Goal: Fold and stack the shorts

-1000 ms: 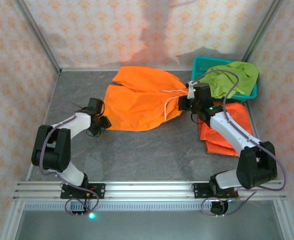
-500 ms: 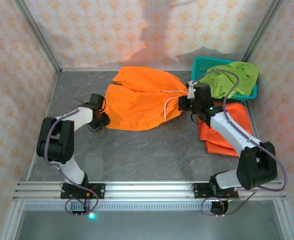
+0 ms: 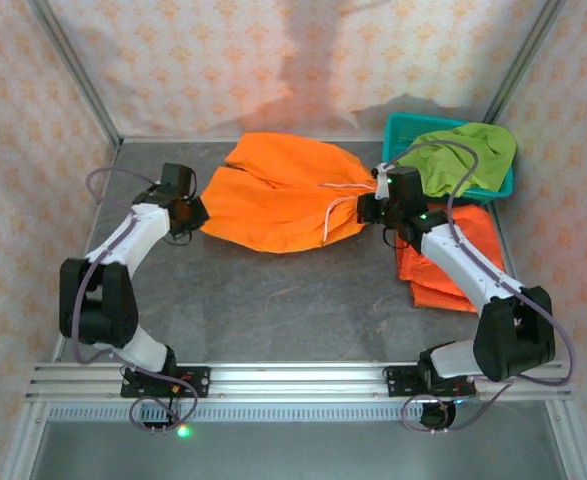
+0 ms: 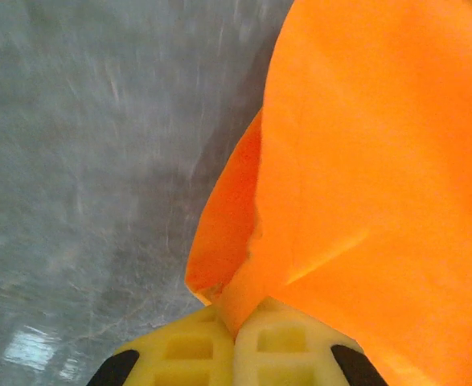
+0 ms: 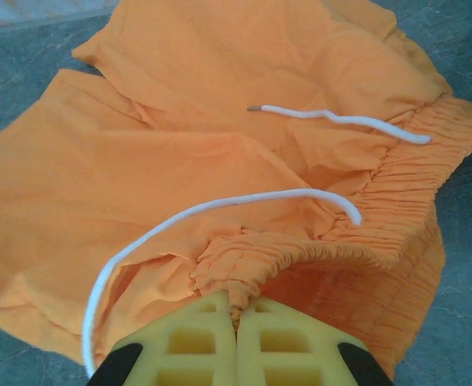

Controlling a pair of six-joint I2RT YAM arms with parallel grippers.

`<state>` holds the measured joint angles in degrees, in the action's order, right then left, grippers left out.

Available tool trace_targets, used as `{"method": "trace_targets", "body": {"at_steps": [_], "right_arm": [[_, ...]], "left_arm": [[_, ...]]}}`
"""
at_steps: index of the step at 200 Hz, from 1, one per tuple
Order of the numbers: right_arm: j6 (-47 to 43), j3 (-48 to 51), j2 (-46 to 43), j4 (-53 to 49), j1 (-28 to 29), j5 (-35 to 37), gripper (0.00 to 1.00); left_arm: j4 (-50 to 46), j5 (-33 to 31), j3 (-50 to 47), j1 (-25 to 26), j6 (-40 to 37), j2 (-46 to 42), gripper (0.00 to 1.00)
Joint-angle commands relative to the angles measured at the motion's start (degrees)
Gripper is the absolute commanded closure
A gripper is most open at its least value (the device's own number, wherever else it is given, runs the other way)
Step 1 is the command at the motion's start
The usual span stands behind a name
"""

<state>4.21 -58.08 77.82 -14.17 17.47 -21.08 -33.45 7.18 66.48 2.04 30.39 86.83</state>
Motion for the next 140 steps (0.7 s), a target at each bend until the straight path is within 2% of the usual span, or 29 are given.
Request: {"method": "trace_targets", "body": {"at_steps": [1,33,68,97,126,140], "right_arm": [[-0.2,-1.6,-3.5,-3.8,0.2,-1.7,0.96],[2.5,2.2,-7.4,-6.5,1.4,-5.3,0.95],[1.0,-3.0,-7.8,-10.6,2.8,-0.6,0.98],[-0.8,-15.8,-0.4,-12.2,2.8,2.7,1.00],[-1.5,-34.0,13.0,-14.4,2.7,0.3,1.00],[-1.9,-45.4,20.7,-16.2,2.8,0.8,1.00]], "left_arm": [[-6.2,-4.7,3.8,-1.0,-2.5,-6.8,1.00],[-9.3,-7.5,4.5,-1.3,-4.0,-14.8,1.00],[-9.4,-8.9,8.0,-1.4,-5.3,-17.3,1.00],[-10.7,-9.7,20.4,-2.0,-7.1,-10.5,1.00],[-12.9,-9.9,37.9,-3.5,-8.4,0.9,1.00],[-15.6,-9.7,49.4,-4.6,-8.4,8.1,1.00]]}}
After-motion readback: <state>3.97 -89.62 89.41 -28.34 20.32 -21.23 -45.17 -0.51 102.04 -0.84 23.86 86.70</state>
